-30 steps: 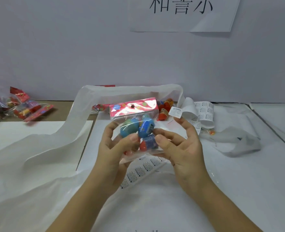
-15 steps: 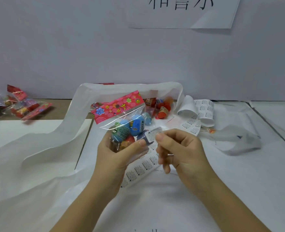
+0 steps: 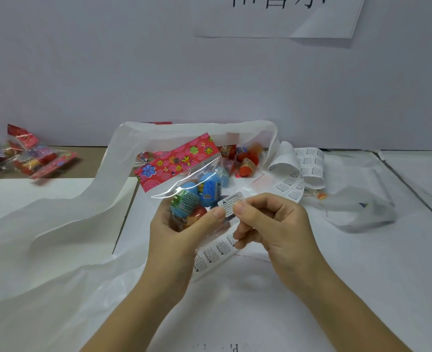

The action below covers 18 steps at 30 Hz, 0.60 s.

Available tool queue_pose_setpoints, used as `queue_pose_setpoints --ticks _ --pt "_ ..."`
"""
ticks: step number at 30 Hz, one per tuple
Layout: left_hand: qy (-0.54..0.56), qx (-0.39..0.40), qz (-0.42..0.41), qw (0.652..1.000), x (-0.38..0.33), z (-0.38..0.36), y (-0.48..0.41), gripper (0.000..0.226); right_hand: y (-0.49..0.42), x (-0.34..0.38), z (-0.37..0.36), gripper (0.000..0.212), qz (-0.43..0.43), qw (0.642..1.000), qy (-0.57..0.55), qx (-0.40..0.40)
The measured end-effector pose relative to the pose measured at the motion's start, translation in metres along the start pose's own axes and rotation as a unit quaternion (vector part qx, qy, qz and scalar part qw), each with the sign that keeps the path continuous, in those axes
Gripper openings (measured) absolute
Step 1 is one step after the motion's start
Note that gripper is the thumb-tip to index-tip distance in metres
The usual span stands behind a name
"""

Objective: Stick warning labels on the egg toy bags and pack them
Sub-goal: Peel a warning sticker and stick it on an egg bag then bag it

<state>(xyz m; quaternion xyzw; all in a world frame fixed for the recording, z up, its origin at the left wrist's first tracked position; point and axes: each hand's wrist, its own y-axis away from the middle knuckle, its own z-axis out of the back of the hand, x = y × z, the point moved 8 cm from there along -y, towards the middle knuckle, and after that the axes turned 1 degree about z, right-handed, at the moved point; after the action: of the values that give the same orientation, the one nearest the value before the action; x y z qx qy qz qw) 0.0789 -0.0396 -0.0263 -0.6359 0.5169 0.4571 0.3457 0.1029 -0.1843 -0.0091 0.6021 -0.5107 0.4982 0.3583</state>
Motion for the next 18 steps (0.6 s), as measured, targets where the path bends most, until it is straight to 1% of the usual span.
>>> queue_pose_setpoints --ticks 2,9,12,15,18 --pt "-0.002 0.0 -0.003 1.0 0.0 0.0 0.0 0.072 0.0 0.001 0.0 0.009 0.003 1.0 0.006 -0.003" --pt "-0.001 0.002 -0.018 1.0 -0.001 0.0 0.0 0.073 0.002 0.002 -0.001 0.016 0.007 1.0 0.023 -0.015" --pt "-0.005 0.003 -0.03 1.0 -0.002 0.0 0.0 0.074 0.004 0.005 -0.001 0.009 0.017 0.999 0.043 -0.019" --pt "-0.013 0.011 -0.061 0.998 -0.006 -0.003 0.003 0.06 0.006 0.008 0.002 0.013 0.04 0.994 0.091 -0.04" --pt "-0.02 0.008 -0.088 0.996 -0.009 -0.002 0.005 0.049 0.01 0.015 0.004 0.009 0.06 0.99 0.118 -0.056"
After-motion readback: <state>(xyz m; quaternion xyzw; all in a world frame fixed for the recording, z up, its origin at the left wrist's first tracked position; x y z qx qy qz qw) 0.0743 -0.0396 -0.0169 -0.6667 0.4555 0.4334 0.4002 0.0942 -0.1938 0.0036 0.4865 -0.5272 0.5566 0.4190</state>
